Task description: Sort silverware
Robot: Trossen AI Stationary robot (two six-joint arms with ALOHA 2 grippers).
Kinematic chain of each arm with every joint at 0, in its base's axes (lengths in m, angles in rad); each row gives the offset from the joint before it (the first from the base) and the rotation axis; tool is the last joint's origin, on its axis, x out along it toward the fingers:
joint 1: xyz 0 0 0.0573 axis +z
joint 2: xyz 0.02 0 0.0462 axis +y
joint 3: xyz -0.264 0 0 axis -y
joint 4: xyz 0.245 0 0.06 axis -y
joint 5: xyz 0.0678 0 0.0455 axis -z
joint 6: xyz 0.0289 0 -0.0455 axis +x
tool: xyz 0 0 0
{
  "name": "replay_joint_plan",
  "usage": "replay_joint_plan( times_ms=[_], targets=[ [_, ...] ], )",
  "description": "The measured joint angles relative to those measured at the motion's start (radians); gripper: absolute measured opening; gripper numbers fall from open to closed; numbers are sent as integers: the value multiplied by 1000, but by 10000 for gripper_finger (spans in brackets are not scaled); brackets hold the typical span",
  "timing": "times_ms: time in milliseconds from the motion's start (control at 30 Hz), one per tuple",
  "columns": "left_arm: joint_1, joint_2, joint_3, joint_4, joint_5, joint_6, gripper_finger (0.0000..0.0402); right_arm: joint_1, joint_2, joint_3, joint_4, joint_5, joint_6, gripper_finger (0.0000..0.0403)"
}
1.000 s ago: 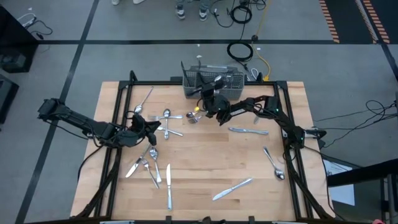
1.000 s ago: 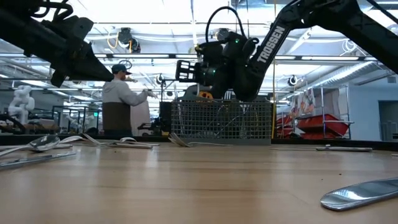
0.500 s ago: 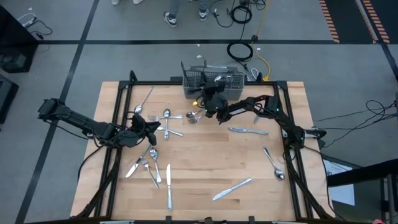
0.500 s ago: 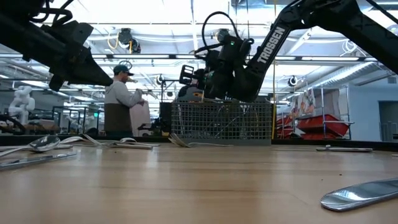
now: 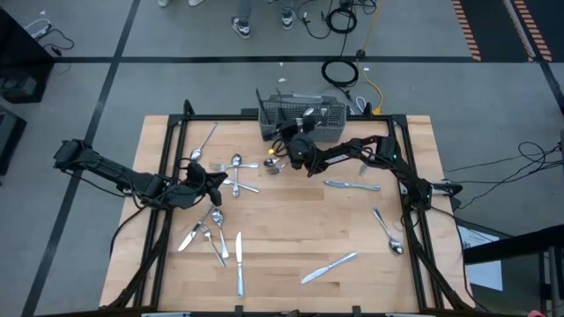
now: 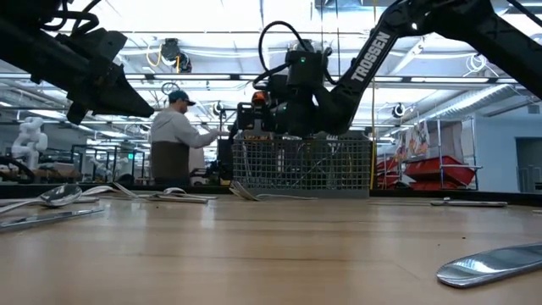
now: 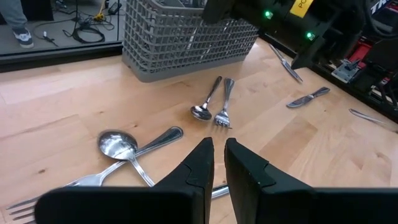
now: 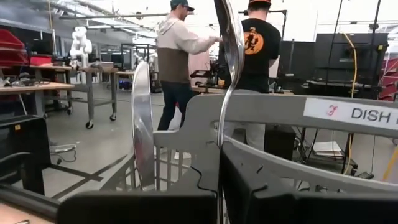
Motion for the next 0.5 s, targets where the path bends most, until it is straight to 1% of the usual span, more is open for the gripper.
replay_joint_plan(
  times_ms=[300, 400, 500],
  targets=[
    [0, 0, 0, 0, -6, 1, 47, -2, 2, -2, -18, -3, -7, 4],
    [0, 0, 0, 0, -6, 0, 47, -4, 2, -2, -28, -27, -6, 20],
    [0, 0, 0, 0, -7, 0, 47, -4, 3, -2, -28, -47, 3, 46]
  ],
)
